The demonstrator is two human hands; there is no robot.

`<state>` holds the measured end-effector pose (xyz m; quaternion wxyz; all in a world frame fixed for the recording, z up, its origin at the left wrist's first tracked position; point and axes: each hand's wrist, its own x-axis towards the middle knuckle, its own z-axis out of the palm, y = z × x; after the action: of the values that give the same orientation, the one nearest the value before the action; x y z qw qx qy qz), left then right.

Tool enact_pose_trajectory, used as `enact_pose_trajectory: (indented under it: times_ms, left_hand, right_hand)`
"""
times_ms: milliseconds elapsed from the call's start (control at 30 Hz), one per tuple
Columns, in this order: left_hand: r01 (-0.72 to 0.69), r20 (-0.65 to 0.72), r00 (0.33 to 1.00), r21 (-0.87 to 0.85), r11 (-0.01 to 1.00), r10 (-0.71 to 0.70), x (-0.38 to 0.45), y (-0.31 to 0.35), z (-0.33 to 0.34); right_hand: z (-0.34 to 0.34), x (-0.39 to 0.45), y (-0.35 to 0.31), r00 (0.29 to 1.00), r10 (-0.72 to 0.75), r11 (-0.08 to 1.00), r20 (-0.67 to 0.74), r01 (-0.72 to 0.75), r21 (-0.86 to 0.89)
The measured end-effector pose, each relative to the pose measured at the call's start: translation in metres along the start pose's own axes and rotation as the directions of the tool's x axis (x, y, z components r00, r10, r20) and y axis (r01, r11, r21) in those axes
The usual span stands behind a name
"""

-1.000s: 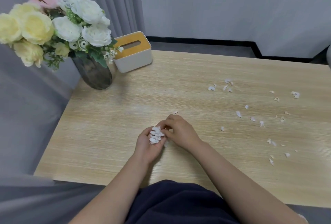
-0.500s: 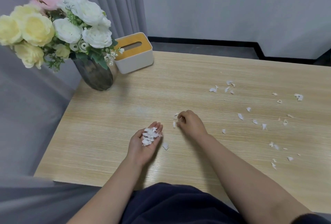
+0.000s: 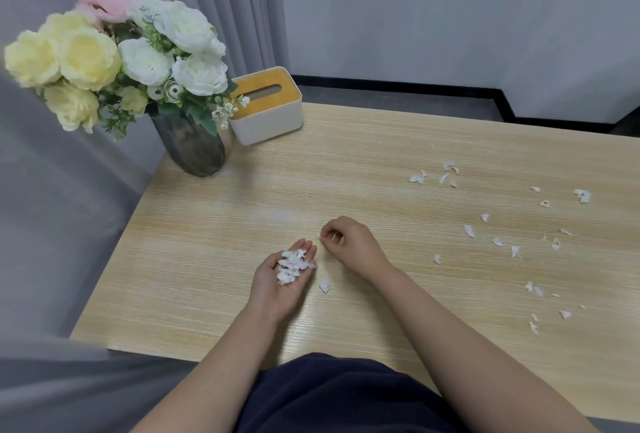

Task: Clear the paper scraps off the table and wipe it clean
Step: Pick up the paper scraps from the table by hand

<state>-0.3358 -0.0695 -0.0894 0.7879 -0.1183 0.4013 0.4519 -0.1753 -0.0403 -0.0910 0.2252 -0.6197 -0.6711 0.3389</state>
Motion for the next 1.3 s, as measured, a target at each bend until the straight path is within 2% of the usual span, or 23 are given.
enact_pose_trajectory:
  times_ms: [100, 233, 367, 467, 567, 667, 800, 967, 1100, 1300]
  left_hand:
    - [-0.004, -0.003, 1.0, -0.035, 0.999, 0.004, 0.001, -0.004, 0.003]
    - [0.006, 0.013, 1.0, -0.049, 0.999, -0.006, -0.001, -0.007, 0.008]
    - [0.01, 0.0, 1.0, -0.038, 0.999, -0.01, 0.0, -0.006, 0.006]
    - [0.022, -0.01, 1.0, -0.061, 0.998, -0.022, 0.0, -0.005, 0.004]
    - [0.019, -0.012, 1.0, -0.055, 0.998, -0.02, -0.001, -0.004, 0.0]
    - [0.009, 0.004, 1.0, -0.046, 0.999, -0.009, -0.003, -0.002, -0.002]
    - [-0.007, 0.014, 1.0, -0.054, 0.999, 0.008, -0.002, 0.0, -0.005]
    - [-0.005, 0.018, 1.0, -0.044, 0.999, 0.006, -0.003, -0.001, -0.008]
    - [-0.012, -0.002, 1.0, -0.056, 0.998, 0.012, -0.001, 0.004, -0.014]
    - [-0.012, 0.004, 1.0, -0.081, 0.997, 0.012, -0.004, 0.005, -0.02]
  right_hand:
    - [0.0, -0.006, -0.012, 0.992, -0.105, 0.994, 0.068, 0.104, 0.026]
    - [0.002, -0.013, -0.01, 0.98, -0.124, 0.991, 0.155, 0.131, -0.03]
    - [-0.004, -0.017, -0.007, 0.991, -0.101, 0.995, 0.088, 0.099, 0.025]
    - [-0.013, -0.014, 0.006, 0.999, -0.043, 0.999, -0.023, 0.044, 0.019]
    - [-0.018, -0.004, 0.028, 0.988, 0.117, 0.99, -0.103, -0.125, -0.07]
    - [-0.014, 0.006, 0.043, 0.973, 0.218, 0.966, -0.075, -0.226, -0.126]
    - [-0.005, 0.014, 0.045, 0.965, 0.262, 0.946, 0.023, -0.253, -0.203]
    - [0.003, 0.024, 0.042, 0.974, 0.224, 0.936, -0.021, -0.221, -0.273]
    - [0.007, 0.028, 0.042, 0.981, 0.192, 0.926, 0.016, -0.175, -0.335]
    - [0.009, 0.011, 0.04, 0.987, 0.156, 0.954, 0.028, -0.144, -0.263]
